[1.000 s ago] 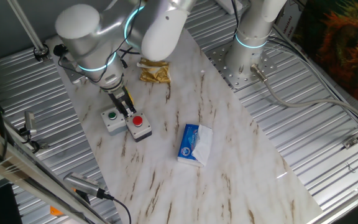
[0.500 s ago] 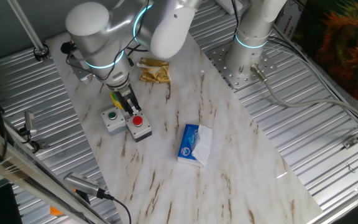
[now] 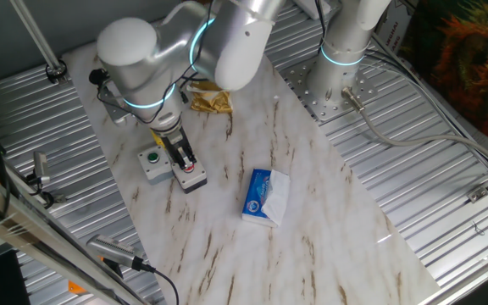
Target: Press three buttons from left to right in sequence
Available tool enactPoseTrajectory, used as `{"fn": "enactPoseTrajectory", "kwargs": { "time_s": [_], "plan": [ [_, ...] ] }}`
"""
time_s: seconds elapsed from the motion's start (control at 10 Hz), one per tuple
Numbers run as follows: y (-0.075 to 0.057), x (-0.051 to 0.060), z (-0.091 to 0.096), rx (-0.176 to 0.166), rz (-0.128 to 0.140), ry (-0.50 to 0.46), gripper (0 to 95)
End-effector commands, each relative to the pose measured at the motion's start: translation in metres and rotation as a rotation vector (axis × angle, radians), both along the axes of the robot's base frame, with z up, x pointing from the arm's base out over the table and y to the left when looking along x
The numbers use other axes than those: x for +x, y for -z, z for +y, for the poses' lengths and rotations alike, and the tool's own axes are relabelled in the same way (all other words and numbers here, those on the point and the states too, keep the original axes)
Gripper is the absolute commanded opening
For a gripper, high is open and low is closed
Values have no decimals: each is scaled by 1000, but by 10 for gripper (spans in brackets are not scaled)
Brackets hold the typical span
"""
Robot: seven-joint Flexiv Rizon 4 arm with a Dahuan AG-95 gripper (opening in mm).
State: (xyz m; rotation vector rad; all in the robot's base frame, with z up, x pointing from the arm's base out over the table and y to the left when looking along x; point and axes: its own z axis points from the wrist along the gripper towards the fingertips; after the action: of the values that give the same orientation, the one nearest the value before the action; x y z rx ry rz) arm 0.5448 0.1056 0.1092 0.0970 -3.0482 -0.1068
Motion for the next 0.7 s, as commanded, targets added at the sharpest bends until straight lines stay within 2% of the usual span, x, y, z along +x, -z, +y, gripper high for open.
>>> {"fn": "enactPoseTrajectory", "kwargs": {
  "time_s": [0.1, 0.4, 0.5, 0.7],
  "plan": [
    [-1, -3, -1, -5, -1, -2, 0],
    [1, -9, -3, -26, 1, 21, 0],
    [1, -9, -3, -41, 4, 37, 0],
    [2, -9, -4, -49, 3, 46, 0]
  ]
}}
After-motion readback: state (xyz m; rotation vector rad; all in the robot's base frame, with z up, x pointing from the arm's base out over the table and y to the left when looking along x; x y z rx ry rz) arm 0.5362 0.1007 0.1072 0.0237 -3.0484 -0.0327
